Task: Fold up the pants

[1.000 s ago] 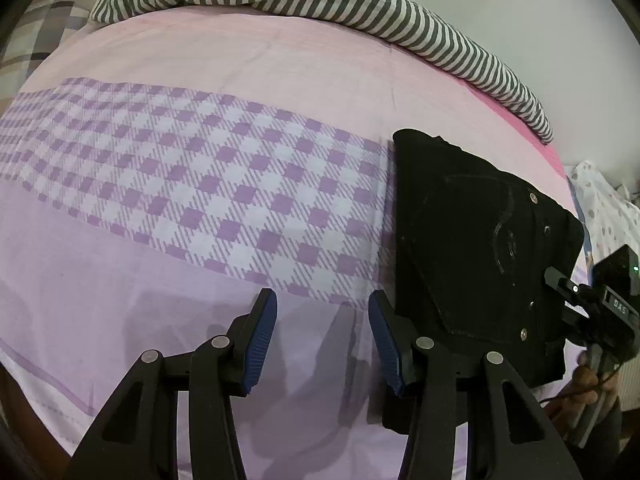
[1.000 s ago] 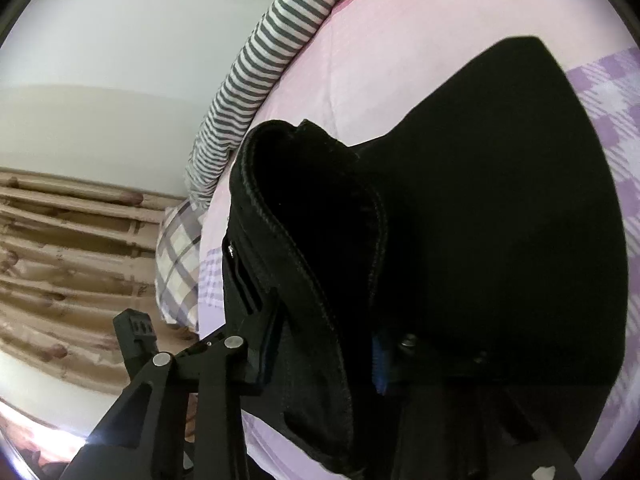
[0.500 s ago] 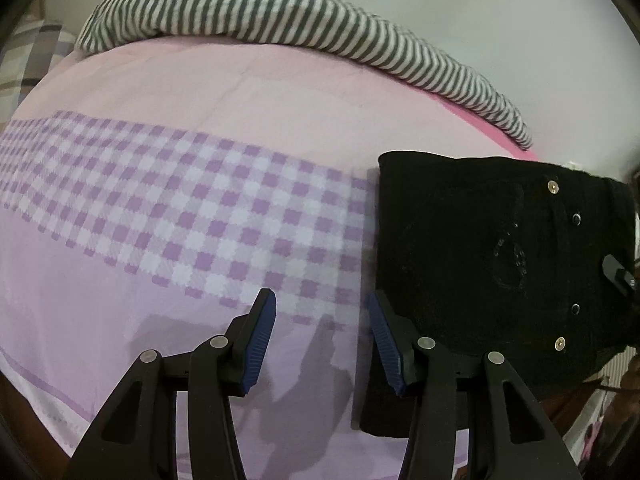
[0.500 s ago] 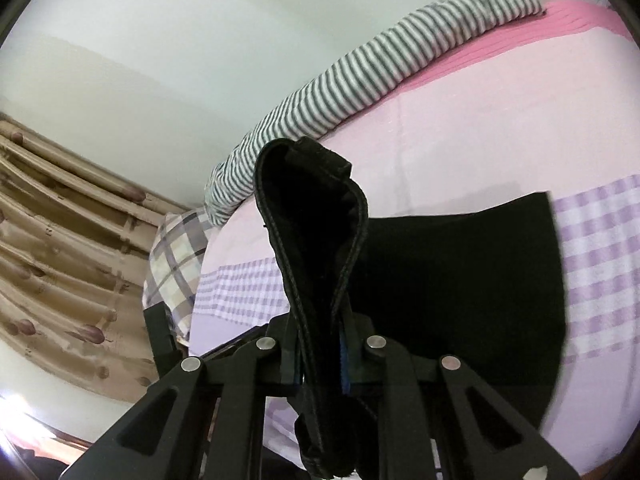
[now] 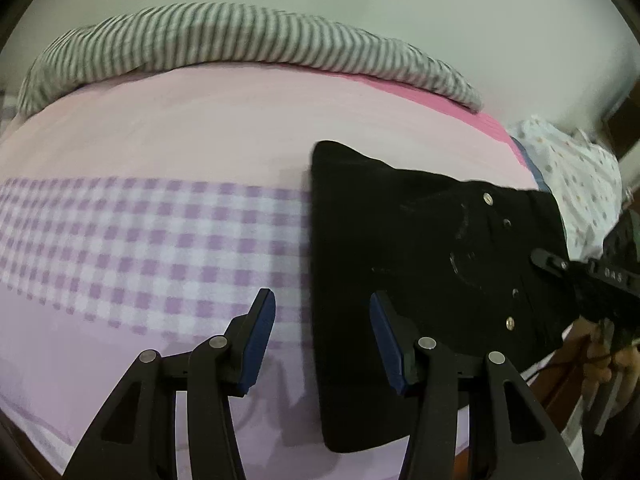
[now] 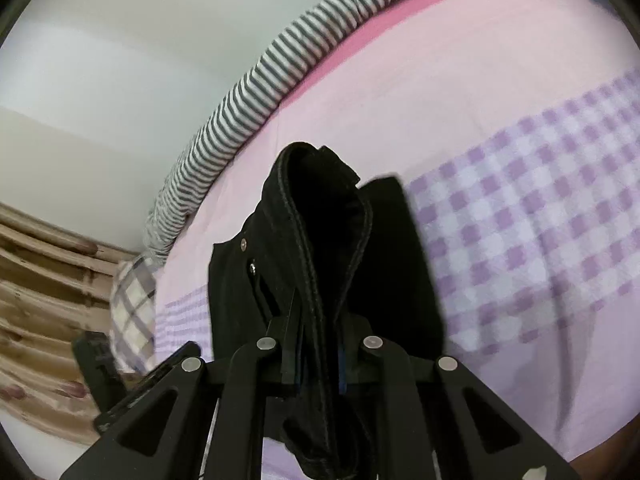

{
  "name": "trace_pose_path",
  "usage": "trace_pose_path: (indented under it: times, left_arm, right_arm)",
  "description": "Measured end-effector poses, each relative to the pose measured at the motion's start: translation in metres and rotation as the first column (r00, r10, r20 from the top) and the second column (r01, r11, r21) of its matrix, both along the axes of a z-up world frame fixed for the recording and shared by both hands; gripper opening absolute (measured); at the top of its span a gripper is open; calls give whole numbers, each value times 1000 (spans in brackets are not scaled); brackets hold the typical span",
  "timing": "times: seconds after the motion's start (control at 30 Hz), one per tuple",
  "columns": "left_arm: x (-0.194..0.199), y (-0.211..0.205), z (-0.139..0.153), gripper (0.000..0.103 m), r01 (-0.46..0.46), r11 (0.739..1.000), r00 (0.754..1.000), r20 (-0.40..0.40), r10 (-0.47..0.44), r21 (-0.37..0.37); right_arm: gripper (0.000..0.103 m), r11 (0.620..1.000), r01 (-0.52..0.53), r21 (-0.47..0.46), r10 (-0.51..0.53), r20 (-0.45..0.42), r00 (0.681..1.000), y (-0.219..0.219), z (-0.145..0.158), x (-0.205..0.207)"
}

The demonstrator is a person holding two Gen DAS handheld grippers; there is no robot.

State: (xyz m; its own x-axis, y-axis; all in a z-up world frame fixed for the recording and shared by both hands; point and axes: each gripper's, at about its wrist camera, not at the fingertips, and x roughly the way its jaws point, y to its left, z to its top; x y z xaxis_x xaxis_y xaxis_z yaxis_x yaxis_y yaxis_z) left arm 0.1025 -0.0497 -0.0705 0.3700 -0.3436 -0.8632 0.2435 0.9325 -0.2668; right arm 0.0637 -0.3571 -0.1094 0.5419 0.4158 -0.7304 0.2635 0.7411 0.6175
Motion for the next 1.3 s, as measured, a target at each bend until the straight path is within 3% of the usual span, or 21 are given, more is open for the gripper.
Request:
trace_pose_path:
  times: [0.1, 0.17, 0.23, 0.33, 0.4, 0.43, 0.47, 0.67, 0.77, 0.83, 1.0, 1.03, 1.13, 1.3]
  left_arm:
    - [1, -16, -10, 51, 54, 998, 998, -12, -54, 32]
    - [1, -24, -22, 51, 90, 995, 995, -47, -88, 47]
    - [0, -26, -30, 52, 103, 993, 993, -66, -98, 65]
    - [-2, -24, -30, 54, 103, 993, 993, -69, -99, 59]
    - [-2, -22, -27, 54, 98, 994, 993, -77, -94, 47]
    - [-4, -22, -25, 54, 97, 994, 993, -75, -94, 45]
    - [-6, -22, -23, 54, 101, 994, 993, -68, -98, 43]
    - [-27, -25, -22, 54, 175, 980, 984, -36, -173, 96]
    - [-32, -20, -28, 54, 199, 976, 979, -63, -194, 86]
    - [-32, -16, -36, 54, 198, 977, 977, -89, -191, 77]
    - [-31, -12, -39, 56, 182, 981, 979, -104, -175, 64]
    - [-31, -12, -37, 56, 181, 981, 980, -102, -174, 69]
    - [-37, -10, -23, 55, 179, 982, 982, -68, -175, 56]
    - [-50, -7, 2, 55, 203, 979, 979, 14, -203, 17]
  right_arm:
    - [13, 1000, 11, -29, -12, -30, 999, -10, -11, 1]
    - [34, 997, 5, -71, -11, -82, 997, -13, -22, 2]
    - [41, 992, 5, -129, -18, -98, 995, -13, -20, -1]
    - [43, 993, 18, -116, -27, -81, 996, -16, -10, -17]
    - [43, 994, 39, -106, -47, -72, 996, -18, -5, -34]
    - [37, 995, 39, -96, -45, -67, 997, -18, -4, -39]
    - [17, 996, 31, -78, -36, -62, 997, -15, -3, -47]
    - [11, 994, 40, -99, -44, -43, 998, 3, 8, -65]
    - [10, 993, 65, -101, -69, -40, 997, 7, 9, -73]
    - [10, 991, 61, -116, -71, -77, 994, 7, -5, -76]
    - [10, 994, 99, -48, -104, -106, 989, -3, -23, -76]
    - [14, 994, 93, -51, -99, -115, 988, -4, -22, -76]
    - [27, 992, 103, -67, -111, -119, 987, -9, -11, -74]
    - [27, 980, 123, -154, -124, 6, 992, -20, 30, -58]
